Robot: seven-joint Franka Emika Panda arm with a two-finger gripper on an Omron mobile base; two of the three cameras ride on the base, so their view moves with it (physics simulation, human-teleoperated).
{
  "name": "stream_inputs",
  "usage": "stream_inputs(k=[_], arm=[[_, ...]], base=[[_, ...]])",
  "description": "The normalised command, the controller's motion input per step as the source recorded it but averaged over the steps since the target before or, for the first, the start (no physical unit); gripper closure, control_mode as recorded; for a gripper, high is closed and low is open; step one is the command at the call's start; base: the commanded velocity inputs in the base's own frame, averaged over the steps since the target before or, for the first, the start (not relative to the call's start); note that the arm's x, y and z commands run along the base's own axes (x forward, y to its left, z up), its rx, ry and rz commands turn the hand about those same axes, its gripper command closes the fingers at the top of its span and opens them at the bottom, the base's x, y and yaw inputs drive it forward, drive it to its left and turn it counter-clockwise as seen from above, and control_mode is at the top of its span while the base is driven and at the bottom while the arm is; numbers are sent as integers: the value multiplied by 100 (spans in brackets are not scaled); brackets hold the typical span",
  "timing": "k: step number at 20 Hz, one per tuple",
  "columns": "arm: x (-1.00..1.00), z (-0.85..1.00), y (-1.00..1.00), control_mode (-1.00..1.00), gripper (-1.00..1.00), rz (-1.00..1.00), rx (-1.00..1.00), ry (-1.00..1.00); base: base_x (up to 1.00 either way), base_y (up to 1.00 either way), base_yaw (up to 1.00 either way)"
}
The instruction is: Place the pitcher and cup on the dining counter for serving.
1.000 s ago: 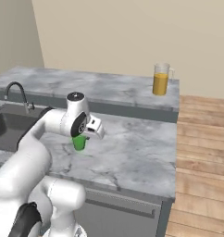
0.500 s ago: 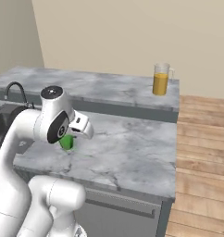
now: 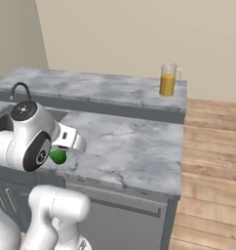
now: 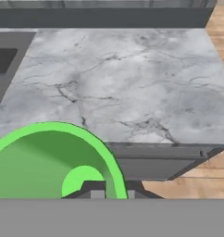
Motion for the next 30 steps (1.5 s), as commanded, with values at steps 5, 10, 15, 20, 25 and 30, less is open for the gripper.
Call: stream_inputs(k=[5, 10, 15, 20, 25, 30], arm=[[0, 0, 0, 100, 100, 0, 0, 0], [0, 0, 0, 100, 100, 0, 0, 0], [0, 0, 0, 100, 100, 0, 0, 0], [0, 0, 0, 100, 100, 0, 0, 0], [0, 0, 0, 100, 100, 0, 0, 0], [0, 0, 0, 100, 100, 0, 0, 0]], base=[[-25, -95, 0], [-15, -100, 0], [-7, -100, 0], [21, -100, 0], [95, -81, 0], [100, -60, 0]])
